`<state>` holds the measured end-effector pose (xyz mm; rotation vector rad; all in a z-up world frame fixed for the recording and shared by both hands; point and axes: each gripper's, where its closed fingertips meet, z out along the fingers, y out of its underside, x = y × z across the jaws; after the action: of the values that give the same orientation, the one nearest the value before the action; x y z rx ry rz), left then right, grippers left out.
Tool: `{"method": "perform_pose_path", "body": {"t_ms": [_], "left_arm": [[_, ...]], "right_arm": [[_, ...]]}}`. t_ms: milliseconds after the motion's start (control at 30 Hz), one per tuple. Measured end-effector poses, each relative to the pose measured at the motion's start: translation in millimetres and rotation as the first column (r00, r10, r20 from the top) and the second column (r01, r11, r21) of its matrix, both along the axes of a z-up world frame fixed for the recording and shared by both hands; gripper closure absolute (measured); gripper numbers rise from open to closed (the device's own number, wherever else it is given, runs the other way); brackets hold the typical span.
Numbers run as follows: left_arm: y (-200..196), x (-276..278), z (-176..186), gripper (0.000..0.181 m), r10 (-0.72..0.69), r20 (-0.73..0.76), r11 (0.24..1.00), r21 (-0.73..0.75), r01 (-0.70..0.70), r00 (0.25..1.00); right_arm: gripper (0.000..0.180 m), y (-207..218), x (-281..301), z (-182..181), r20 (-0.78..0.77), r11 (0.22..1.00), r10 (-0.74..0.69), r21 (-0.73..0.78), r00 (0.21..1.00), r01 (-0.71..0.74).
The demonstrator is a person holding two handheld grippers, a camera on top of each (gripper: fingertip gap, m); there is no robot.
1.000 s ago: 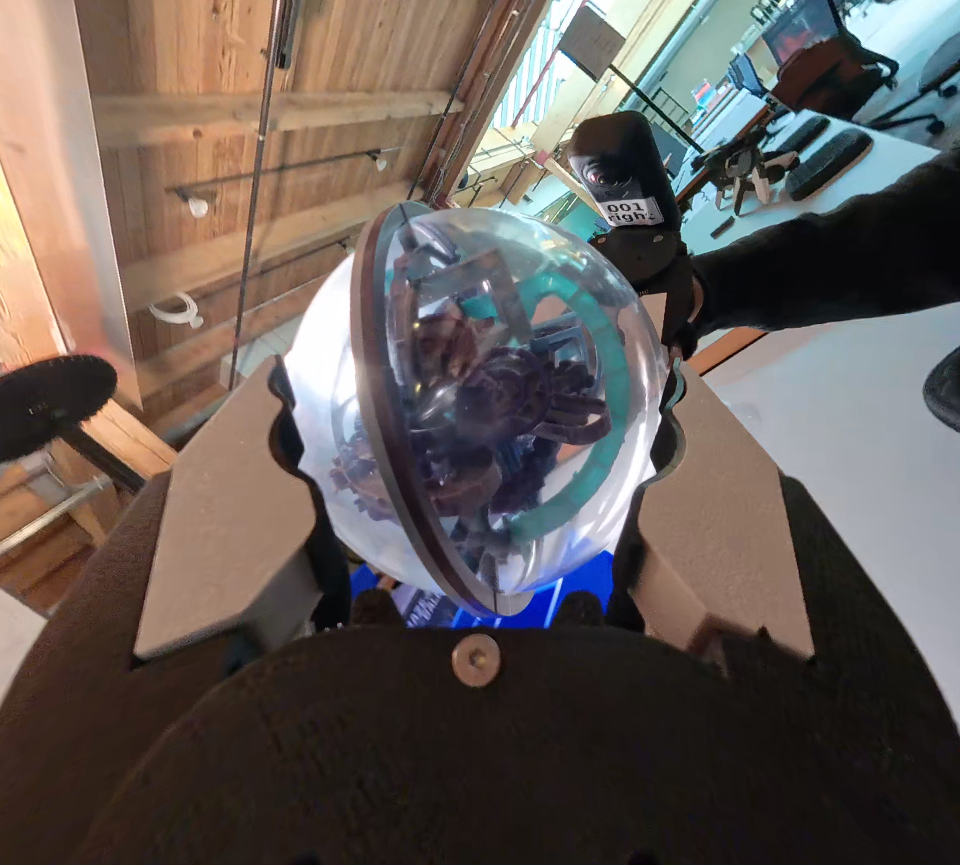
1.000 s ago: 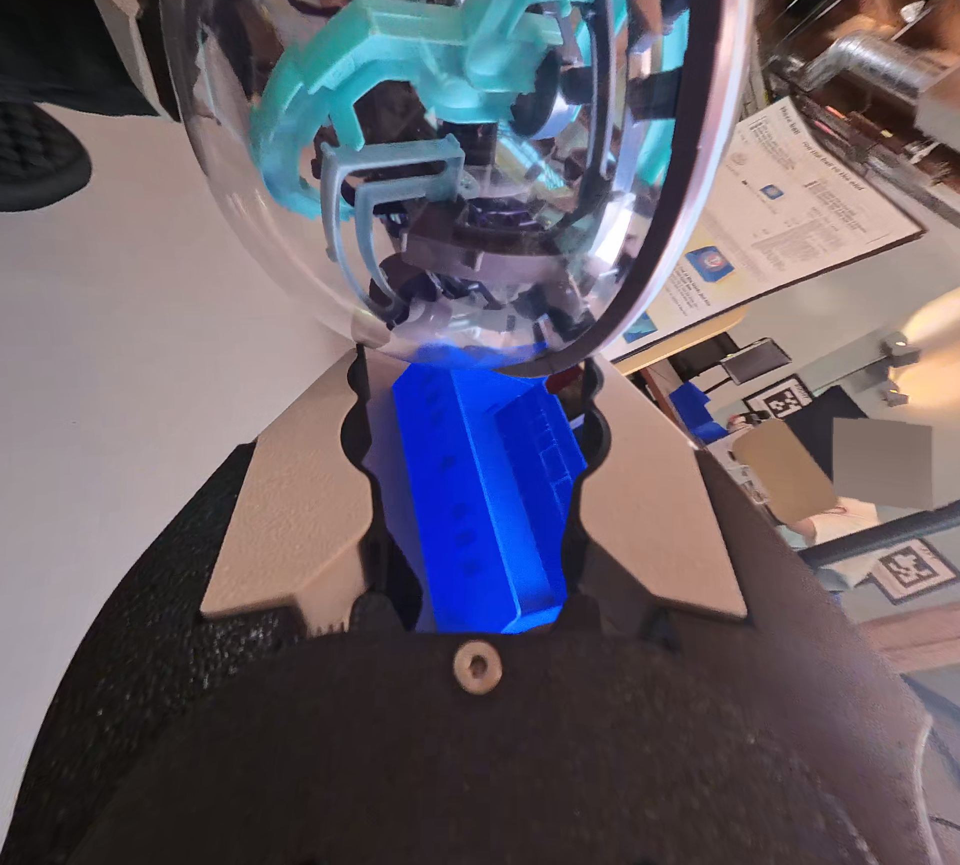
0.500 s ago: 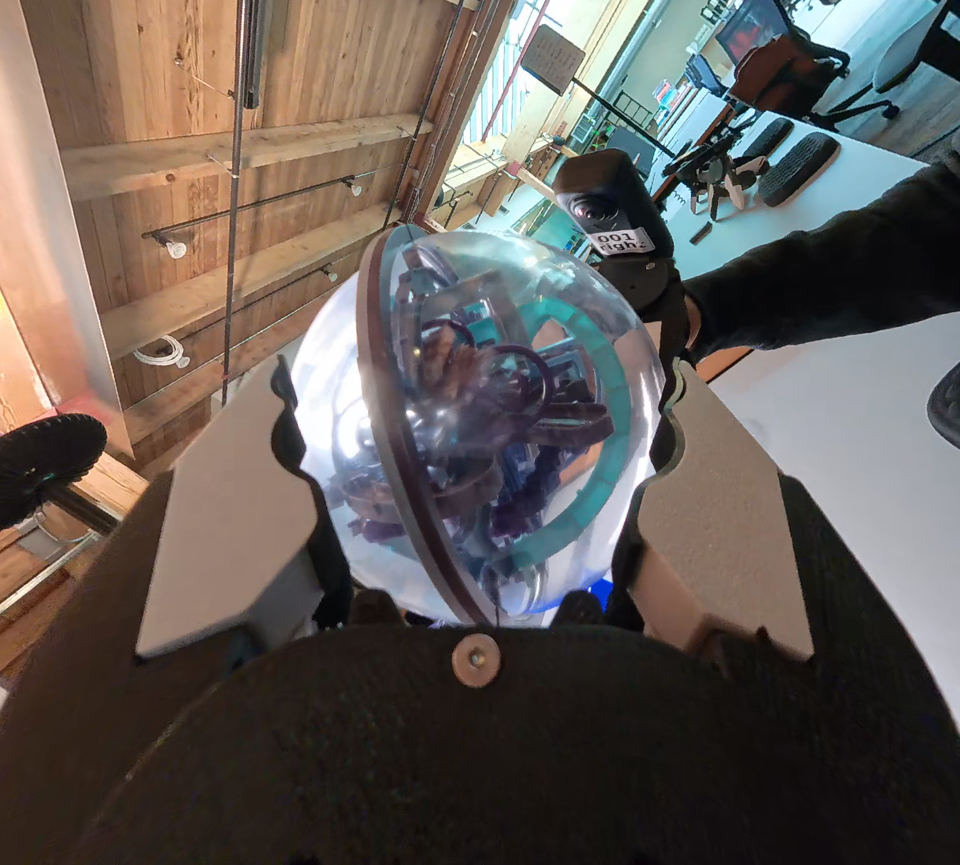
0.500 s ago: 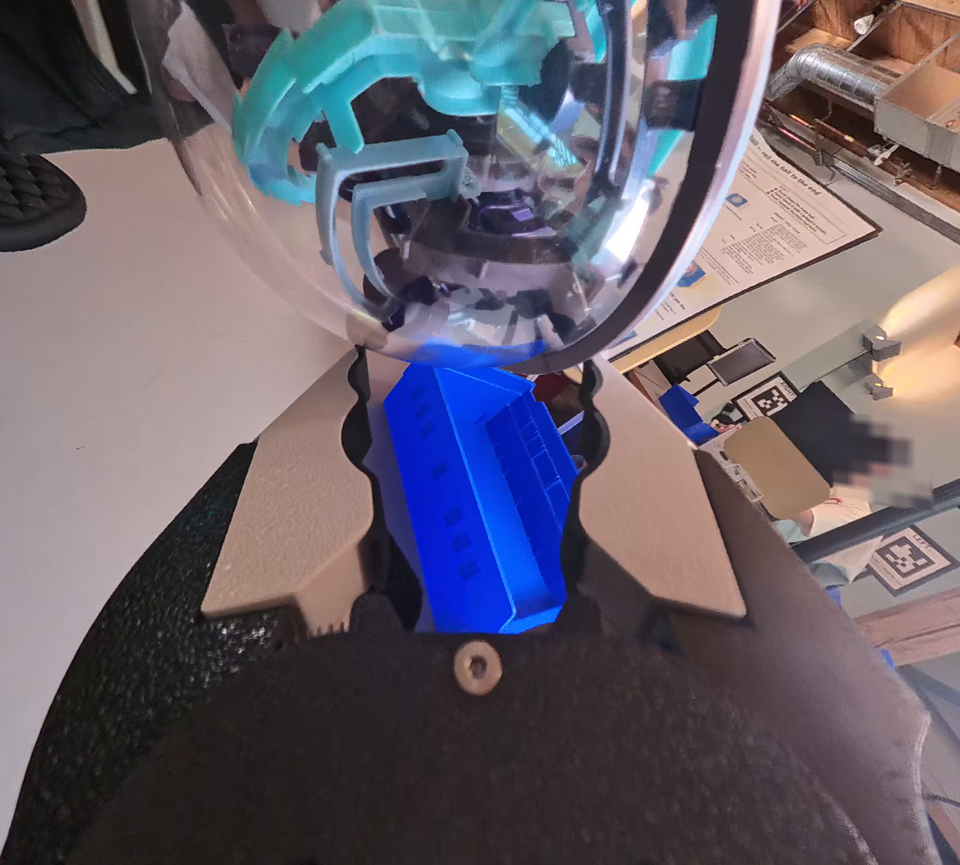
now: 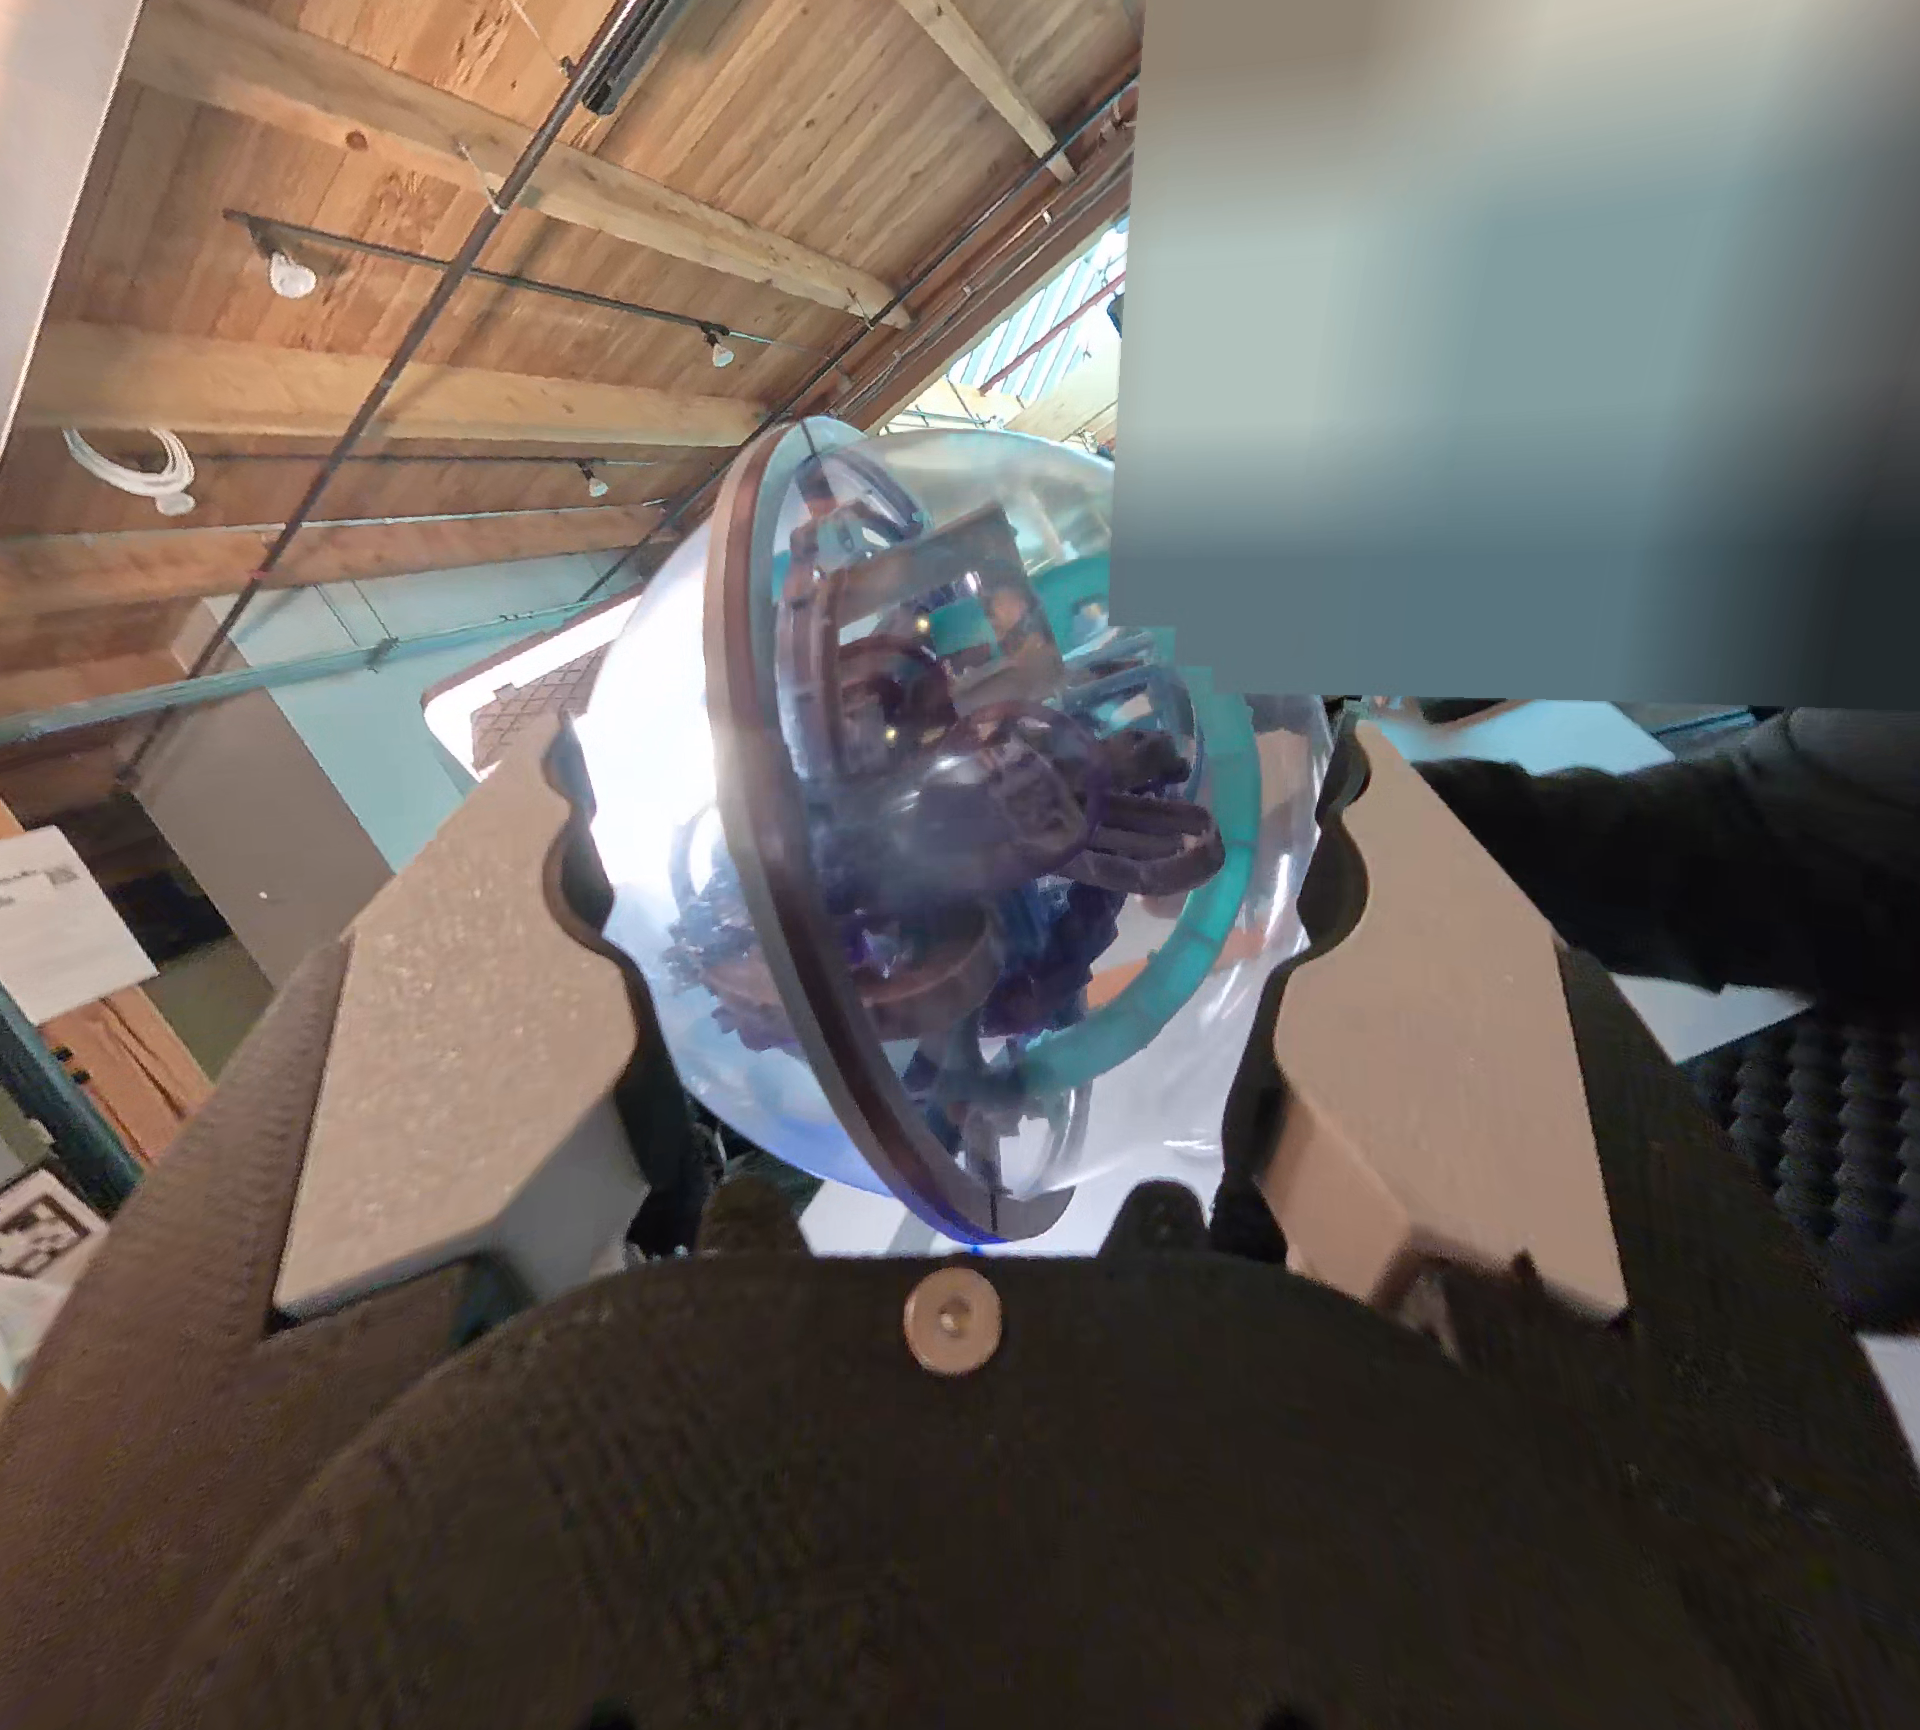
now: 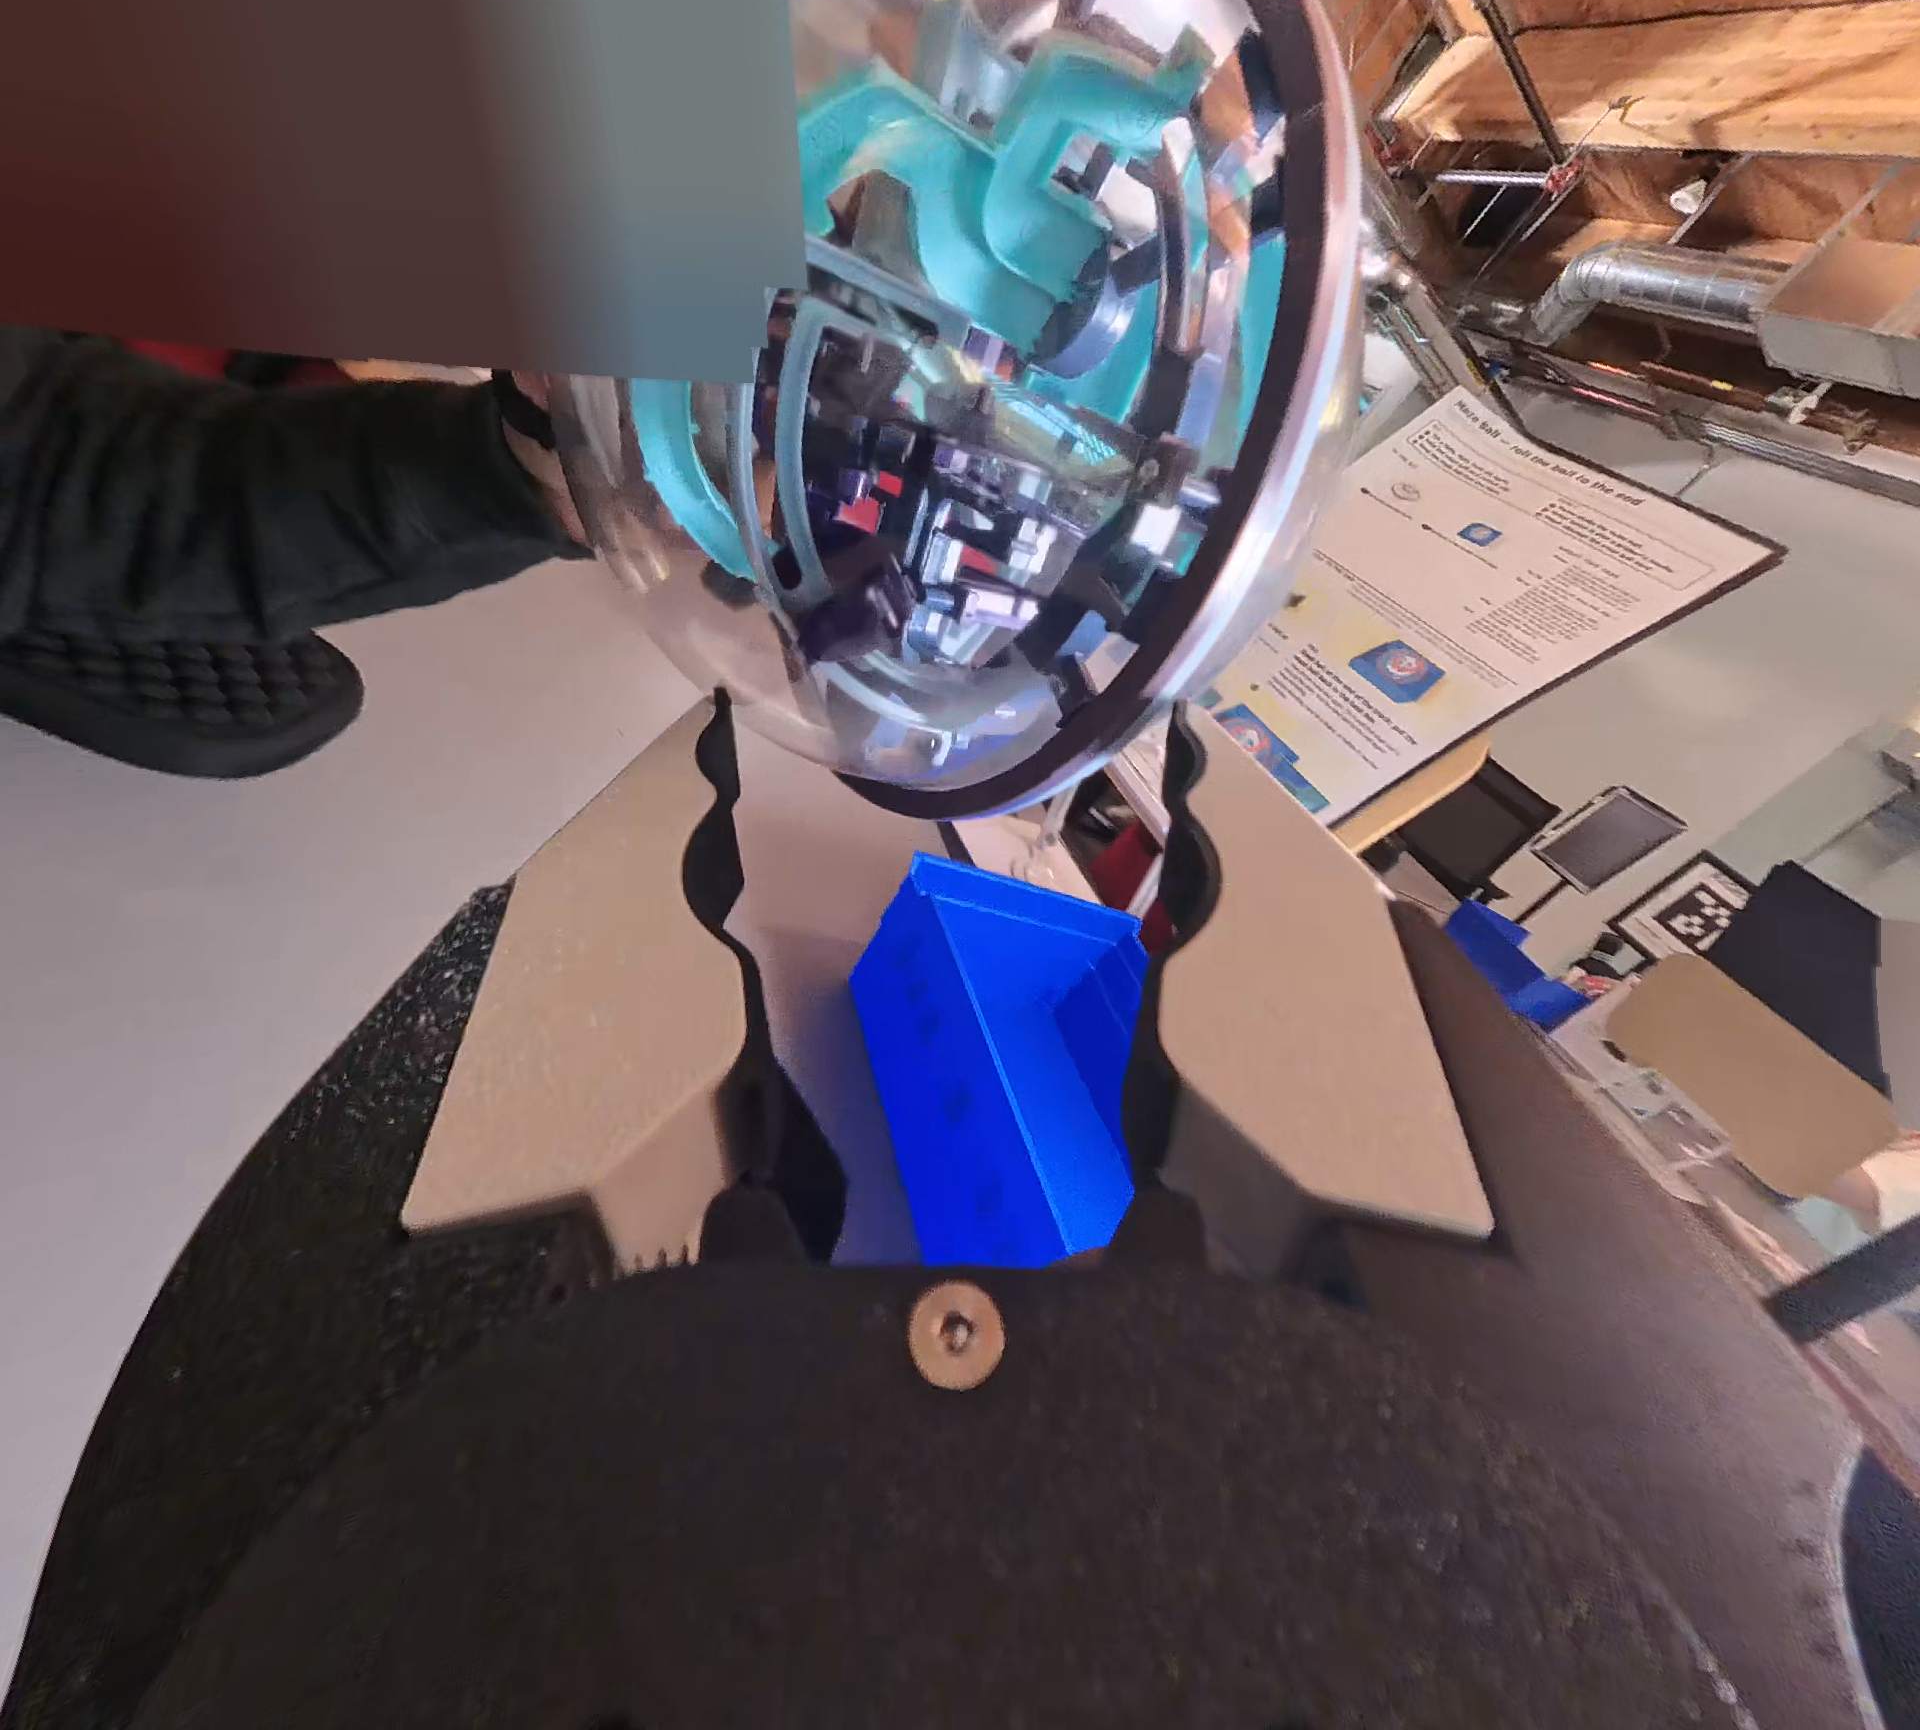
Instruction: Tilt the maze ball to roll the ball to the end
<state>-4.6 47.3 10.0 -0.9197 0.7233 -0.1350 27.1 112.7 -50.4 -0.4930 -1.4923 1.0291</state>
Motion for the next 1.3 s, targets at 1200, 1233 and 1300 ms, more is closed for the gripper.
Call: {"method": "perform_pose_path", "body": {"t_ms": [1200, 1233, 1300], "left_arm": [[-6, -41, -51, 0.045, -0.204, -0.026, 0.976, -0.083, 0.201, 0.979], [-3, -42, -62, 0.045, -0.189, -0.037, 0.976, -0.115, 0.183, 0.981], [4, -45, -88, 0.046, -0.154, -0.067, 0.973, -0.186, 0.140, 0.986]], "right_arm": [[0.098, -29, -4, -22, -0.228, 0.976, -0.093, 0.173, 0.969, 0.134], [0.098, -27, -5, -32, -0.213, 0.976, -0.100, 0.170, 0.972, 0.138], [0.098, -23, -6, -55, -0.177, 0.980, -0.108, 0.148, 0.978, 0.135]]}}
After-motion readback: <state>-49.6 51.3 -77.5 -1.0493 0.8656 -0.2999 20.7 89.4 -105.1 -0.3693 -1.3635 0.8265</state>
